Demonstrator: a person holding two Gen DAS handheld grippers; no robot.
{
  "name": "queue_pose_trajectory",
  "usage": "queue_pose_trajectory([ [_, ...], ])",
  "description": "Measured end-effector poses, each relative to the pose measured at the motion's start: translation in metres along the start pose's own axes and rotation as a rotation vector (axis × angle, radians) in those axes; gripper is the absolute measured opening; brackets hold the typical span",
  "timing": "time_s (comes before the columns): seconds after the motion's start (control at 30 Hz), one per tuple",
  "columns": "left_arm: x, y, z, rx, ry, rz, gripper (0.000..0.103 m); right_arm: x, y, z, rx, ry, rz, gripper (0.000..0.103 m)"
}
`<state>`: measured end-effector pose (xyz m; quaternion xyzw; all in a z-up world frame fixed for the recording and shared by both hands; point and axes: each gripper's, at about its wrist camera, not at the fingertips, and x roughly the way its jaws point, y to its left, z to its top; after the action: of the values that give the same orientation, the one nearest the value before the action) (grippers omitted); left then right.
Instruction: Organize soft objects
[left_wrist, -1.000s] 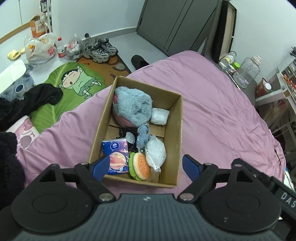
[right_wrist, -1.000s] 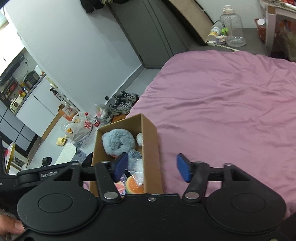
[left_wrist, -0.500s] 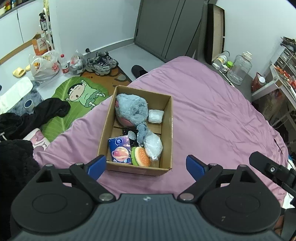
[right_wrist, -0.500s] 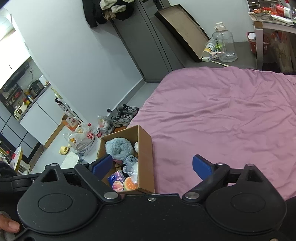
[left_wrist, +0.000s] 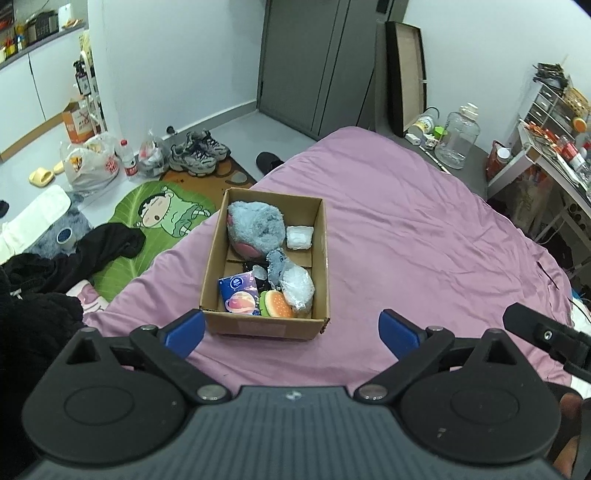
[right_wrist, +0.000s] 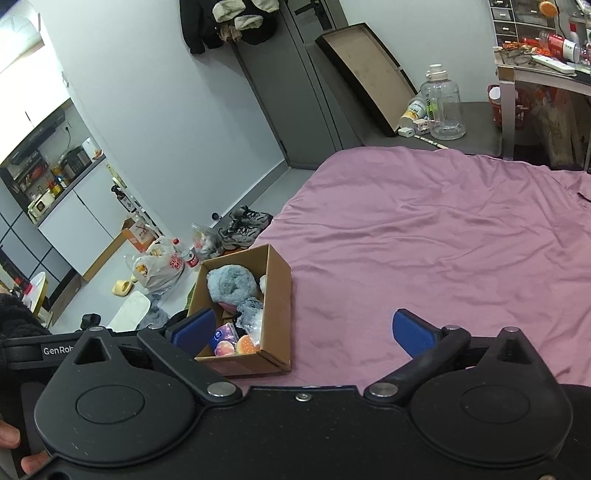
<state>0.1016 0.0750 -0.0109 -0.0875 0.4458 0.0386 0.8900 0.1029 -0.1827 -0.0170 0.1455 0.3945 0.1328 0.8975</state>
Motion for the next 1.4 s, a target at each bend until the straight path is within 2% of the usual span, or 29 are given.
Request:
queue_pose_trajectory([
  [0.4, -0.025, -0.006, -0.02, 0.038, -0.058, -0.035, 0.1, -0.039, -0.006, -0.009, -0.008, -0.037, -0.025, 0.103],
  [0.57, -0.036, -0.008, -0.031, 0.047, -0.081, -0.044, 0.1, -0.056, -0.003, -0.013, -0.057, -0.052, -0.019, 0.103],
  [1.4, -0.075, -0.02, -0.051, 0.089, -0.171, -0.036, 0.1, -0.087, -0.016, -0.03, -0.076, -0.059, -0.016, 0.103],
])
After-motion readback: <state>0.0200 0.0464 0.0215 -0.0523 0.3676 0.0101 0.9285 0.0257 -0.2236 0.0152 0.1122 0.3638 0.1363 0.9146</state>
